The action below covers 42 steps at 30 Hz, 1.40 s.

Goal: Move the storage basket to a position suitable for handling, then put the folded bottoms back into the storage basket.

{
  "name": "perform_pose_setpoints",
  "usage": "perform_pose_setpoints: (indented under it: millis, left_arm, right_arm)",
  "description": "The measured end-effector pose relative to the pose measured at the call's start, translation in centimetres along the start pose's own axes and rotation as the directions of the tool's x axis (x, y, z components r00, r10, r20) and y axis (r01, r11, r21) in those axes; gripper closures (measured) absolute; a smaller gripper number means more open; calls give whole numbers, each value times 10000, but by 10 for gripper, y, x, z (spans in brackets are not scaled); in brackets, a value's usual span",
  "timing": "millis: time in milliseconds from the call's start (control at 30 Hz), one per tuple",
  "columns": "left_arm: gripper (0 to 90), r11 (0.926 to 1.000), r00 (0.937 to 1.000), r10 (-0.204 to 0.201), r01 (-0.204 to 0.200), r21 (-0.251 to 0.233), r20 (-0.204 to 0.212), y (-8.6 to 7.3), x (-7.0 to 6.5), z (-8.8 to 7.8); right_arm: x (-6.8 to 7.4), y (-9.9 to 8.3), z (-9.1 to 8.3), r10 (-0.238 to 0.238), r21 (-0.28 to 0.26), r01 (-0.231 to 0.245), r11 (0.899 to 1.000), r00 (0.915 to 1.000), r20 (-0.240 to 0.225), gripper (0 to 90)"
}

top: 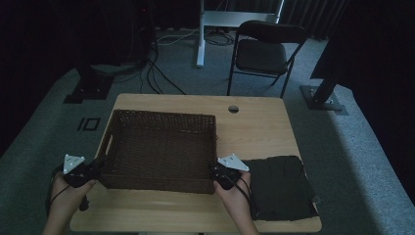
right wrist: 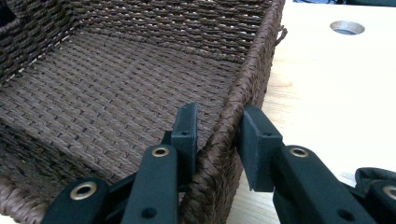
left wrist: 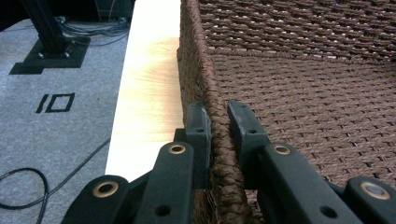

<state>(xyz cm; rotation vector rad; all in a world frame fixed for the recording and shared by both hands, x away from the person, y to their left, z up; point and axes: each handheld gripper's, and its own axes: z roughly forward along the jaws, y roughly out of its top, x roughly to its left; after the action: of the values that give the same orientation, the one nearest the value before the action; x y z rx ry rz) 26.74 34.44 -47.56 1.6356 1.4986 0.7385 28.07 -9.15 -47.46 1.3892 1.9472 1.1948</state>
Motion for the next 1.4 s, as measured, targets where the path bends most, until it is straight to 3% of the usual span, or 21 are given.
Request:
perform_pose_setpoints:
  millis: [100,233,300,367,433,500,533,633,700,833,867,1067,1233,1333,1400]
  left_arm:
    - [802,10000,10000,-6,6,-2,75,0,1,0]
    - [794,10000,9998,97,-97,9,162,0,2,0]
    - [773,9999,9995,99,-100,28,305,0,3,0]
    - [711,9999,9980,153,-155,34,616,1,3,1]
    - [668,9997,9966,205,-213,86,799,1,4,1]
    - [538,9990,9918,427,-441,92,1206,4,3,2]
    - [424,9990,9918,427,-441,92,1206,4,3,2]
    - [356,9990,9905,437,-419,-168,1304,9,5,0]
    - [290,9988,9911,481,-461,-183,1245,14,6,-4]
    - [205,9970,9902,714,-674,-374,1199,24,6,-12]
    - [196,9966,9906,746,-699,-437,1149,26,6,-13]
    - [196,9936,9904,942,-871,-722,1014,37,2,-19]
    - [196,9895,9839,1263,-1159,-868,1261,44,-8,-22]
    - [196,9882,9802,1349,-1222,-927,1450,48,-14,-22]
    - [196,9867,9775,1439,-1299,-977,1542,50,-20,-22]
  right_arm:
    - [1,1,0,-256,46,255,9997,9996,129,691]
    - [0,2,0,-184,42,184,9998,9998,15,674]
    - [-2,2,0,-236,8,236,9997,9997,-77,620]
    - [-5,4,1,-267,-140,265,9996,9995,-179,531]
    - [-7,6,0,-171,-316,162,9994,9994,-302,519]
    - [-11,10,-1,-17,-420,-3,9991,9988,-485,426]
    - [-11,10,-1,-17,-420,-3,9991,9988,-485,426]
    - [-15,15,-3,-349,-625,310,9976,9974,-623,350]
    - [-18,18,-4,-281,-834,226,9963,9975,-654,319]
    - [-20,23,-8,-439,-1037,363,9939,9964,-724,300]
    - [-20,25,-8,-592,-983,520,9938,9957,-714,298]
    - [-23,32,-15,-417,-1240,288,9919,9939,-1024,315]
    - [-26,36,-21,-382,-1397,176,9900,9885,-1461,323]
    - [-27,39,-26,-722,-1894,491,9807,9905,-1172,322]
    - [-30,40,-31,-649,-2364,390,9709,9925,-1032,337]
